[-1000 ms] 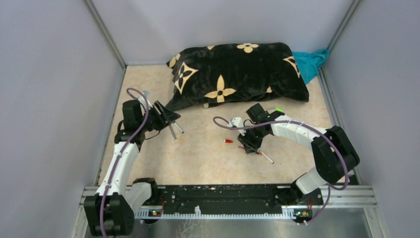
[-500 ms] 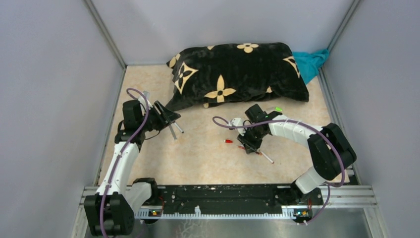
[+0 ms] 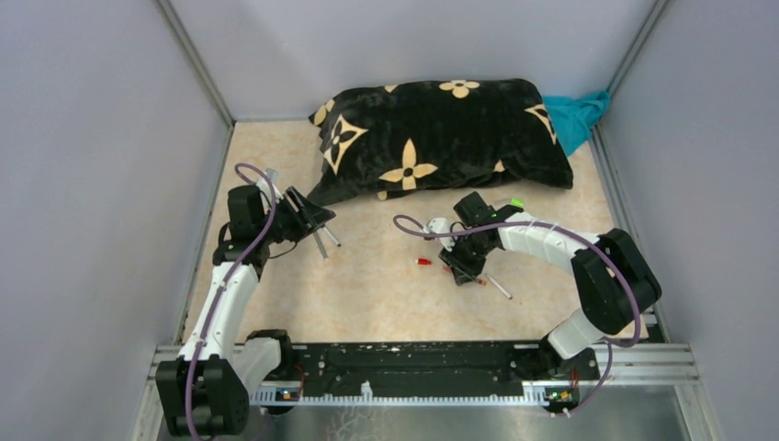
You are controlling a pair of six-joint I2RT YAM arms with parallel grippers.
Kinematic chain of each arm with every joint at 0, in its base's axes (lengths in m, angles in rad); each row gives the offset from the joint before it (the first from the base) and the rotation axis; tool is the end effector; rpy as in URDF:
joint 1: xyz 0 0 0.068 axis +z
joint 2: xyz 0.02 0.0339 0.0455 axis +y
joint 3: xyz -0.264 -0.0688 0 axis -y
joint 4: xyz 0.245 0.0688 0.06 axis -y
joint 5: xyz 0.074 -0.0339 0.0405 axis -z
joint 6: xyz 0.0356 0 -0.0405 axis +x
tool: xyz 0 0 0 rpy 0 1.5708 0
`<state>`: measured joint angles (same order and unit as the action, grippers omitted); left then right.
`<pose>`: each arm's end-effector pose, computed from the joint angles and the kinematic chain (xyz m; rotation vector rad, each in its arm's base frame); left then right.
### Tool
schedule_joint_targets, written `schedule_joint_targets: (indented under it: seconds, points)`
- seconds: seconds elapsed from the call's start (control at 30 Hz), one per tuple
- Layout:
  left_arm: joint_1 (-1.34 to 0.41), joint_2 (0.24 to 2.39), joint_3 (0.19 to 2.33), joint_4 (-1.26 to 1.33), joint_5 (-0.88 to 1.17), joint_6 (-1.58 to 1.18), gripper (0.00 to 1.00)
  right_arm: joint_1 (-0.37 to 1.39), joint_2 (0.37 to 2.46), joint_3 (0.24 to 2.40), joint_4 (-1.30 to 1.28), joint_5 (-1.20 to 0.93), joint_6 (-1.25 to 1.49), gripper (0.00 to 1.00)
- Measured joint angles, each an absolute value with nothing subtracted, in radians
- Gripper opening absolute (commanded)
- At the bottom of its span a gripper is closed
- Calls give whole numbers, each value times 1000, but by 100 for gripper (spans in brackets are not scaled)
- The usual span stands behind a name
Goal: Insert the pens into the pen caps
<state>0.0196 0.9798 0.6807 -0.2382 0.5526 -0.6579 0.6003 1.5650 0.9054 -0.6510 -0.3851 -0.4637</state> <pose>0.2146 -0.0145 0.2645 -0.3857 2.1320 -0.9573 0.2205 0.1672 0.1714 -1.5102 2.4223 0.5805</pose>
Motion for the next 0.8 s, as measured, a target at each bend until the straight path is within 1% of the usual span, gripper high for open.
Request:
schedule_joint_targets:
  seconds: [0.37,0.8]
  points:
    - [20,982,681,-237,553,-659,58,600,1539,918,-656,-357,-471,30]
    - [20,982,681,-237,553,-659,58,601,1541,918,-651,-315,-471,29]
